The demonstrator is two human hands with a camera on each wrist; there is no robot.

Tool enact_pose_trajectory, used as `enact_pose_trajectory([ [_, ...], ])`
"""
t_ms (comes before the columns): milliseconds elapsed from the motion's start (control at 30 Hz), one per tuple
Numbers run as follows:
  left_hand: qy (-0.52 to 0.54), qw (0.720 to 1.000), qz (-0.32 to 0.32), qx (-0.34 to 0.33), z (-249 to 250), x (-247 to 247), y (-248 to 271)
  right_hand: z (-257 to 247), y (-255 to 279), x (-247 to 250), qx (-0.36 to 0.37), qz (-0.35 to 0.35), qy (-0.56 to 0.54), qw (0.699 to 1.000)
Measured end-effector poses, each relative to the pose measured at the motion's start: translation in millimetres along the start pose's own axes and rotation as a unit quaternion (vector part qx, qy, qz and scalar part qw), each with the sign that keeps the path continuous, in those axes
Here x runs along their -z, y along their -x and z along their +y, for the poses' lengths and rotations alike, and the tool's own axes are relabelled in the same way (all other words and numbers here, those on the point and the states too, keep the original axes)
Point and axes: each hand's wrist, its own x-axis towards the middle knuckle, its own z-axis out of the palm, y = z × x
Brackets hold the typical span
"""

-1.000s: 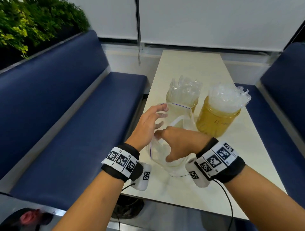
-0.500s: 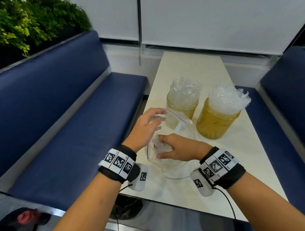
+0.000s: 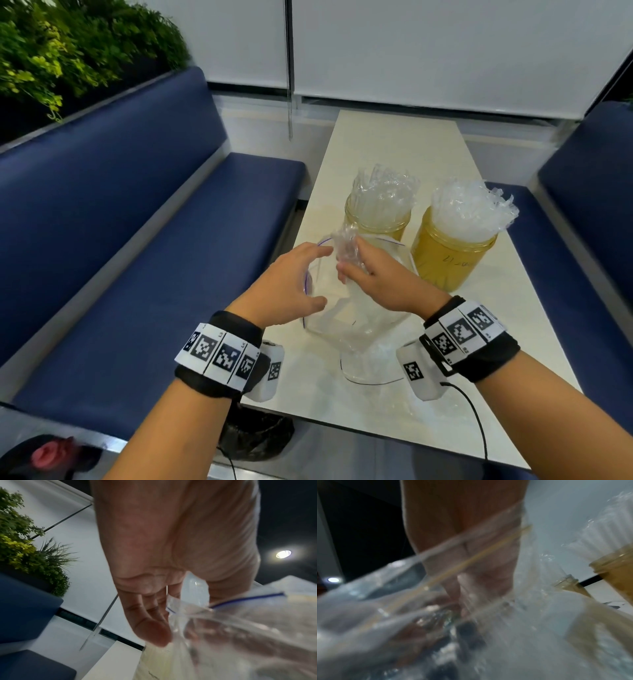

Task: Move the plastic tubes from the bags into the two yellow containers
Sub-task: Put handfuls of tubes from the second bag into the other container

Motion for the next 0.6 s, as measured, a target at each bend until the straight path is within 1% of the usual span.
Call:
enact_pose_trajectory([
  [100,-0.009,1.0,0.03,0.005,5,-10,-7,-17,-4,4,0.031,0.05,-0.028,0.998],
  [200,0.005,0.997,0.068,0.032,11,-22,-14,-40,-9,12,0.065,0.102,-0.066,0.991],
  [267,0.066,0.992,0.097,0.037,17,-29,-18,-57,-11,18,0.089,0.127,-0.099,0.983],
  [367,0.21,0.965,0.152,0.038,22,-37,-25,-75,-11,22,0.102,0.13,-0.14,0.976],
  [400,0.235,0.956,0.171,0.044,22,-39,-27,-77,-11,21,0.098,0.128,-0.154,0.975],
  [467,0.25,0.946,0.197,0.067,18,-43,-31,-77,-13,19,0.079,0.141,-0.181,0.97],
  [500,0.249,0.944,0.204,0.079,16,-44,-32,-76,-14,20,0.079,0.165,-0.178,0.967],
  [533,0.247,0.944,0.205,0.082,15,-46,-31,-75,-16,24,0.094,0.199,-0.161,0.962],
  [600,0.235,0.948,0.202,0.072,18,-48,-30,-80,-17,38,0.152,0.262,-0.116,0.946],
])
